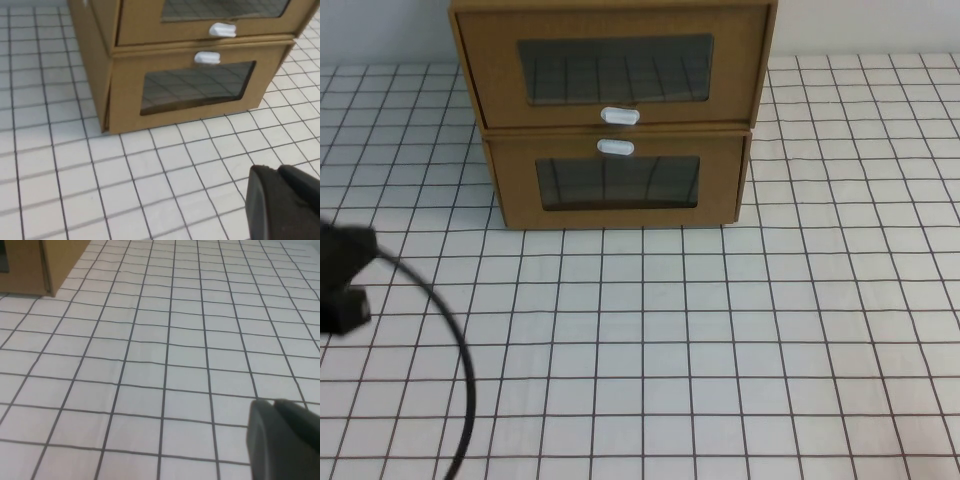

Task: Open the shoe box
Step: 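Pull the top drawer of the cardboard box fully open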

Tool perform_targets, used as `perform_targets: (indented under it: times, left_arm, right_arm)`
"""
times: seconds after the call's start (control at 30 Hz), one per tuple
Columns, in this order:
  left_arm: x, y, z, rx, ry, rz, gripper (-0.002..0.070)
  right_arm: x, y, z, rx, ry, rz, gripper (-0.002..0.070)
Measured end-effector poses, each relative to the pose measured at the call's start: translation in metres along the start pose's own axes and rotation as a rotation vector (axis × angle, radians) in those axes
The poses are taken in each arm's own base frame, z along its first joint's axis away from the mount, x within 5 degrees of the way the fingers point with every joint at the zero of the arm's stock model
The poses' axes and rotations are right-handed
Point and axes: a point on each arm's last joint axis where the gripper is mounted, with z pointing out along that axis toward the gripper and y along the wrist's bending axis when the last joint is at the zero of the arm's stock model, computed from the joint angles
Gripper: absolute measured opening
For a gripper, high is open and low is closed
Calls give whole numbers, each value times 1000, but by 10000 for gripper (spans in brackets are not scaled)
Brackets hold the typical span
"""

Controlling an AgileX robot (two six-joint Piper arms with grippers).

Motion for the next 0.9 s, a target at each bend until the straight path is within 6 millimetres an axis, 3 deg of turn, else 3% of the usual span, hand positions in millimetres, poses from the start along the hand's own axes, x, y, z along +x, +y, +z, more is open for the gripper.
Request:
perform_targets:
  times: [0.13,0.3,0.5,0.67,0.9]
  left_arm:
    - [-63,1,28,80,40,107,-2]
    - [-147,4,62,161,-58,197,-2]
    - [-213,4,112,260,-90,262,-2]
    - [-234,-9,160,341,-88,321,-2]
    - [-231,-15,214,372,-33,335,-2]
  right_arm:
    - [0,0,0,0,0,0,-13]
    - [0,0,0,0,0,0,-14]
    - [0,0,0,0,0,0,-13]
    - [0,0,0,0,0,0,-13]
    - [0,0,0,0,0,0,-13]
